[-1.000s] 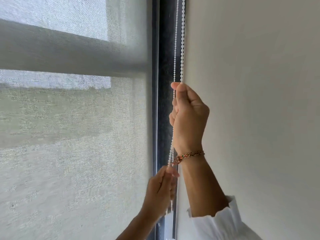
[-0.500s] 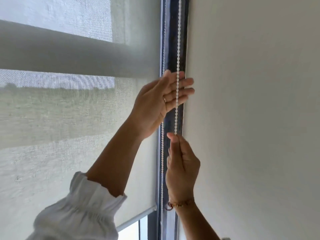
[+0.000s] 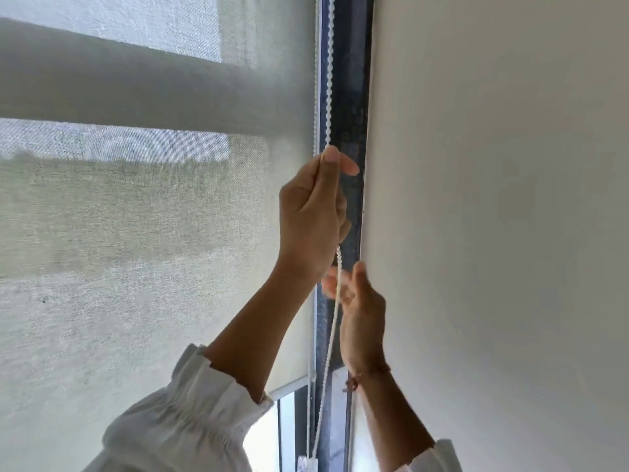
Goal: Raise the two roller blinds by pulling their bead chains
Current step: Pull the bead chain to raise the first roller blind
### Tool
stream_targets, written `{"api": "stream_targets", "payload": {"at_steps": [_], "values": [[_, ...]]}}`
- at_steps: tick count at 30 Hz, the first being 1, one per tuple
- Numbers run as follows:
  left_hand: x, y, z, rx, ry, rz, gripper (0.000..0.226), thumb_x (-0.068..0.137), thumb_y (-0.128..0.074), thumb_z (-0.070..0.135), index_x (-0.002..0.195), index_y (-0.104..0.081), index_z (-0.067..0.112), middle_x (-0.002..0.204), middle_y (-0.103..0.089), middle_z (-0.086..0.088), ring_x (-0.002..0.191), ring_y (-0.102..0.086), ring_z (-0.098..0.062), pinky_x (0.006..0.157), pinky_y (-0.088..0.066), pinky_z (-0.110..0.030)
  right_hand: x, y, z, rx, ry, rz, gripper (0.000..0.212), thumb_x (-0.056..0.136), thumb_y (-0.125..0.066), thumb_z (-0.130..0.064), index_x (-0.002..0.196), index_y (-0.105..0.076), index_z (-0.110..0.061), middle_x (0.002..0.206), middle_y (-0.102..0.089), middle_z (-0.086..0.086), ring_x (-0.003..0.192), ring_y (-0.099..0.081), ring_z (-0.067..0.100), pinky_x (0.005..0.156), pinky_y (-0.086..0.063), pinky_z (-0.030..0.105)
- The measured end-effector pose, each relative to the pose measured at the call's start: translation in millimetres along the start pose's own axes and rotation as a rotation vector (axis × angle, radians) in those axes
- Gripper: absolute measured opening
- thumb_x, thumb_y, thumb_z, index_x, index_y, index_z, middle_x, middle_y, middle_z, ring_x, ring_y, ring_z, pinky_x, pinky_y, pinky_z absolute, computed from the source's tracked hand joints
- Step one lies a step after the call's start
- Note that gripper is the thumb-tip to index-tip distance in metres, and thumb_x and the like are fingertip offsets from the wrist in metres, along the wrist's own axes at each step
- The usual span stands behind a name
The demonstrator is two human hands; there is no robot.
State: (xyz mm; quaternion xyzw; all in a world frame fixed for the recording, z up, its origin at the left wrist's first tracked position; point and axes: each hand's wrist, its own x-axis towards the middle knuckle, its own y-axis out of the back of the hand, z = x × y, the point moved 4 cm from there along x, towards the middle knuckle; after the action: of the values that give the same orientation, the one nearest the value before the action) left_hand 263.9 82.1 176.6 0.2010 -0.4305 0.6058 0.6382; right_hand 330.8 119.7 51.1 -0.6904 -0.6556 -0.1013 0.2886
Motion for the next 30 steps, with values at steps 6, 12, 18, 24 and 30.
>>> {"api": "stream_targets", "payload": {"at_steps": [6, 12, 18, 24, 30], "values": [[-33.5, 8.0, -28.1, 0.123, 0.026, -0.007, 0.031, 0.097, -0.035, 0.015, 0.073, -0.054, 0.012, 0.036, -0.034, 0.013, 0.03, -0.026, 0.0, 0.032, -0.023, -0.012, 51.2, -1.3, -74.5, 0.252, 0.064, -0.037, 0.041, 0.094, -0.037, -0.037, 0.117, -0.056, -0.009, 0.12, -0.061, 0.008, 0.113, -0.058, 0.015, 0.107, -0.039, 0.038], [-90.4, 20.2, -81.2, 0.263, 0.159, -0.017, 0.028, 0.091, -0.041, 0.031, 0.069, -0.059, 0.03, 0.037, -0.03, 0.012, 0.033, -0.024, -0.001, 0.036, -0.022, -0.015, 67.2, -21.1, -145.9, 0.398, 0.11, -0.173, 0.024, 0.096, -0.043, -0.02, 0.107, -0.057, -0.005, 0.103, -0.065, 0.014, 0.09, -0.068, 0.023, 0.088, -0.054, 0.038], [-120.1, 26.6, -110.3, 0.333, 0.274, -0.049, 0.034, 0.089, -0.039, 0.034, 0.061, -0.057, 0.038, 0.039, -0.033, 0.01, 0.037, -0.026, -0.002, 0.04, -0.023, -0.016, 63.1, -22.9, -134.3, 0.196, 0.157, -0.004, 0.02, 0.094, -0.049, -0.016, 0.086, -0.067, -0.012, 0.056, -0.042, 0.0, 0.038, -0.03, 0.005, 0.034, -0.026, 0.017], [-102.3, 22.5, -116.0, 0.157, 0.376, -0.128, 0.043, 0.095, -0.037, 0.039, 0.059, -0.06, 0.035, 0.044, -0.04, 0.01, 0.042, -0.033, -0.004, 0.043, -0.027, -0.019, 58.3, -17.1, -133.4, 0.209, 0.383, 0.122, 0.022, 0.092, -0.05, -0.017, 0.08, -0.068, -0.014, 0.047, -0.036, -0.008, 0.044, -0.024, 0.01, 0.043, -0.023, 0.023], [-53.7, 14.0, -79.5, 0.151, 0.389, -0.08, 0.052, 0.1, -0.026, 0.031, 0.102, -0.054, -0.014, 0.068, -0.058, -0.027, 0.052, -0.056, -0.009, 0.057, -0.047, -0.01, 51.0, -11.5, -125.7, 0.13, 0.479, 0.195, 0.02, 0.087, -0.052, -0.026, 0.083, -0.07, -0.017, 0.051, -0.05, -0.019, 0.055, -0.043, 0.002, 0.064, -0.034, 0.024]]}}
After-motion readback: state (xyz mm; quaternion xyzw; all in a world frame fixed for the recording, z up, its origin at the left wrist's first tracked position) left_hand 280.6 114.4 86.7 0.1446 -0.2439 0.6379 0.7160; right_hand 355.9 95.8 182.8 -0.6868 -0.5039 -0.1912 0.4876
